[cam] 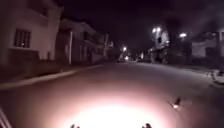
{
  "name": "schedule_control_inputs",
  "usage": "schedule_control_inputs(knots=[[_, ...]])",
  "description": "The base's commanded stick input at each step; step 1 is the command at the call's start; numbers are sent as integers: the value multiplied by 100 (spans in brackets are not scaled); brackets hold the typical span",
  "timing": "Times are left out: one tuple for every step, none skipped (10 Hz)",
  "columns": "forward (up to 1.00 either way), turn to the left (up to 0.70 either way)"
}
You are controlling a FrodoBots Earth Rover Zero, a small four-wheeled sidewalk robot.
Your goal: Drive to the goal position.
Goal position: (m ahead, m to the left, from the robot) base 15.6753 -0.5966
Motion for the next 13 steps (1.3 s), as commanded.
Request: schedule_control_inputs(knots=[[50, 0], [50, 0], [50, 0], [50, 0], [50, 0], [50, 0], [50, 0], [50, -16], [50, -41], [50, -50], [50, -50], [50, -50], [50, -8]])
